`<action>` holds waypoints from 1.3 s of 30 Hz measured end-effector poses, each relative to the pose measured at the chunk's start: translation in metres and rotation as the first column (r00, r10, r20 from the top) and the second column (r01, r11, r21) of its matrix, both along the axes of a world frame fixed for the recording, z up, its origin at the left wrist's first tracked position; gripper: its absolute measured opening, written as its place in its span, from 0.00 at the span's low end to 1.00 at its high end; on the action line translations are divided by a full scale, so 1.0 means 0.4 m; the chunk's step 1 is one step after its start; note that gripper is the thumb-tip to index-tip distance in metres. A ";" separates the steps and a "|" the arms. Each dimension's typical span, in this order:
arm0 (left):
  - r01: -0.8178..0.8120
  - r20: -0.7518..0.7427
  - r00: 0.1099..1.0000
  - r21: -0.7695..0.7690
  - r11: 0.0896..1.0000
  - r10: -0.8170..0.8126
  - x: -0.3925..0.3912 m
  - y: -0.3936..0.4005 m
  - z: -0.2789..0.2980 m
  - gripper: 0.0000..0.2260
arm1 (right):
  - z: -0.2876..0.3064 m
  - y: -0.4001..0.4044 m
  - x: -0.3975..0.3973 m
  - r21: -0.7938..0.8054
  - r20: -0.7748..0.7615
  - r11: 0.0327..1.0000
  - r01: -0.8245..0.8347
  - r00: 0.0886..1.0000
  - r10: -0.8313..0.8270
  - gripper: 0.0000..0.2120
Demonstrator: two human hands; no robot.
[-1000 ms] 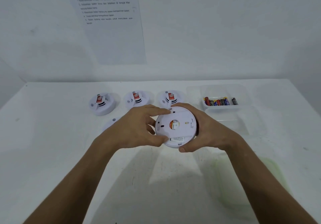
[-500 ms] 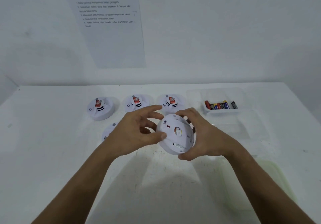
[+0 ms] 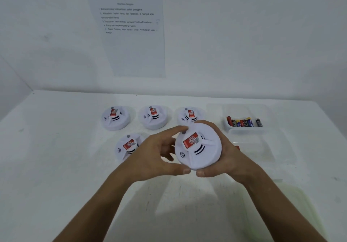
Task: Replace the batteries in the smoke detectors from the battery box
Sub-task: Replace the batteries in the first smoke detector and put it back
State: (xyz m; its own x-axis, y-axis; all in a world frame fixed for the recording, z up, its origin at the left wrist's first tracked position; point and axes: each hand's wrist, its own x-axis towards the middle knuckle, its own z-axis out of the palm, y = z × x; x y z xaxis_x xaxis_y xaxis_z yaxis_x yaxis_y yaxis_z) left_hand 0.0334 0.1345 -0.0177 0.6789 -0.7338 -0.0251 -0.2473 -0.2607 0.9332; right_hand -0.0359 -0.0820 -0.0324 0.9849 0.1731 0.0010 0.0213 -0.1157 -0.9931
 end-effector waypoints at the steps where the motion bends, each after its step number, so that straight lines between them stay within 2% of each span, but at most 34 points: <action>1: -0.016 0.010 1.000 -0.013 1.000 0.016 0.000 0.001 0.002 0.38 | -0.002 0.000 0.000 -0.020 -0.002 1.000 0.010 1.000 -0.010 0.48; 7: -0.062 0.128 0.990 0.013 0.998 0.060 -0.006 0.011 0.008 0.32 | -0.017 -0.014 -0.005 -0.198 0.064 0.978 0.070 0.996 -0.058 0.49; 11: -0.014 0.266 0.964 0.066 0.998 -0.005 -0.009 0.011 0.016 0.28 | -0.031 -0.007 -0.019 -0.227 0.113 0.968 0.105 0.990 -0.081 0.49; 15: -0.057 0.355 0.935 0.091 0.994 0.021 -0.014 0.013 0.017 0.27 | -0.035 0.001 -0.022 -0.230 0.148 0.965 0.125 0.985 -0.092 0.48; 25: -0.092 0.326 0.944 0.091 0.992 0.057 -0.009 0.030 -0.030 0.32 | -0.051 0.017 -0.023 -0.266 0.160 0.951 0.155 0.980 -0.115 0.47; 39: -0.118 0.349 0.934 0.091 0.989 0.079 -0.004 0.048 -0.040 0.32 | -0.055 0.034 -0.014 -0.303 0.142 0.941 0.149 0.984 -0.110 0.48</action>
State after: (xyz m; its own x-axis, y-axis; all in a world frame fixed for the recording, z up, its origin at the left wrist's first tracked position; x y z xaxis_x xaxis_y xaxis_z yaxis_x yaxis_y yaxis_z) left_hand 0.0317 0.1539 -0.0337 0.7287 -0.6689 0.1468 -0.5154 -0.3945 0.7608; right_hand -0.0415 -0.0685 -0.0543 0.9946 0.0550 0.0883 0.1034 -0.4284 -0.8976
